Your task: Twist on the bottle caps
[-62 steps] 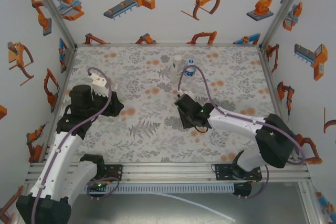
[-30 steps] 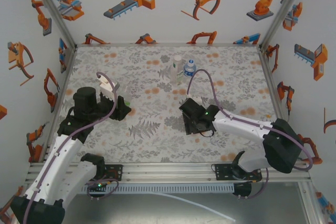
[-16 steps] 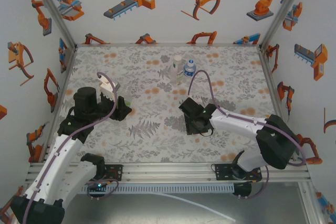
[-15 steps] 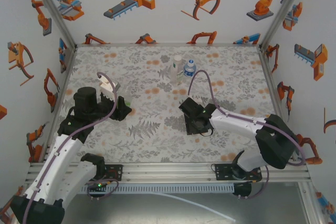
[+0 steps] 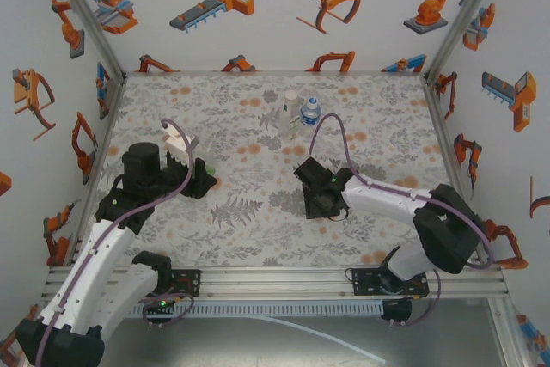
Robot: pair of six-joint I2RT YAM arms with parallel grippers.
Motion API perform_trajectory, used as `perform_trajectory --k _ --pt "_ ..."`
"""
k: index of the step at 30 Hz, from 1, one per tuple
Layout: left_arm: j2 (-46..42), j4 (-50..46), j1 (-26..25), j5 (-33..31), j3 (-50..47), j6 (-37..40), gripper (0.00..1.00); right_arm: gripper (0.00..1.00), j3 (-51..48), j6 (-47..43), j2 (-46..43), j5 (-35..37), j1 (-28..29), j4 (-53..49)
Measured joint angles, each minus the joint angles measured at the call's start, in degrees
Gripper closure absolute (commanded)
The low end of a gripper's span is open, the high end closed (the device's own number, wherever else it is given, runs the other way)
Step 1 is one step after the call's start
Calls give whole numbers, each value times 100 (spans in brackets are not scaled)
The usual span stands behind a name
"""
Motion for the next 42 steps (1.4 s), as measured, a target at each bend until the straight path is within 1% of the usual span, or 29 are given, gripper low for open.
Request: perform_trajectory --k 15,34,42 --pt "0 -2 -101 -105 0 46 91 60 0 -4 151 -63 -48 101" --pt "0 -39 -153 -247 0 107 91 60 0 -2 229 -149 -48 44" --pt "0 -44 -175 -254 0 109 91 63 0 -2 229 -153 -48 44"
